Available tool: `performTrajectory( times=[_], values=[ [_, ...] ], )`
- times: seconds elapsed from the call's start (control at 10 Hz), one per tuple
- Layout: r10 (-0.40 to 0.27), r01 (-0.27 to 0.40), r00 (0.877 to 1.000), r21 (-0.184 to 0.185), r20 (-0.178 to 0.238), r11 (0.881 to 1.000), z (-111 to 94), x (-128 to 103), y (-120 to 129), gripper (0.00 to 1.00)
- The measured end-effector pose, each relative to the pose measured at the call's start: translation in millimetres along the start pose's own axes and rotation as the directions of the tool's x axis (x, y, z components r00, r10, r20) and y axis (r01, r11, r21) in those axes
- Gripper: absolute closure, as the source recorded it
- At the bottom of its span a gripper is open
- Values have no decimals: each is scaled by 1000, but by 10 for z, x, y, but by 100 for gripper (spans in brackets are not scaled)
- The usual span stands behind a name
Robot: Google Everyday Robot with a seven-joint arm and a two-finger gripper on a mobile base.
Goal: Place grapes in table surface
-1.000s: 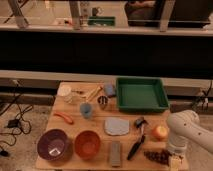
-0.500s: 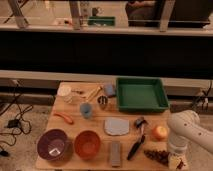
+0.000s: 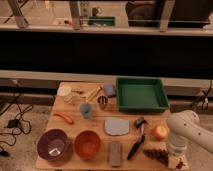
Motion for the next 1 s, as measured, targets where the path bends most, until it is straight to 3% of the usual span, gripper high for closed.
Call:
performTrajectory(
  times=[1.0],
  values=[
    [10, -10, 1000, 8, 1, 1000, -18, 14, 9, 100]
  ],
)
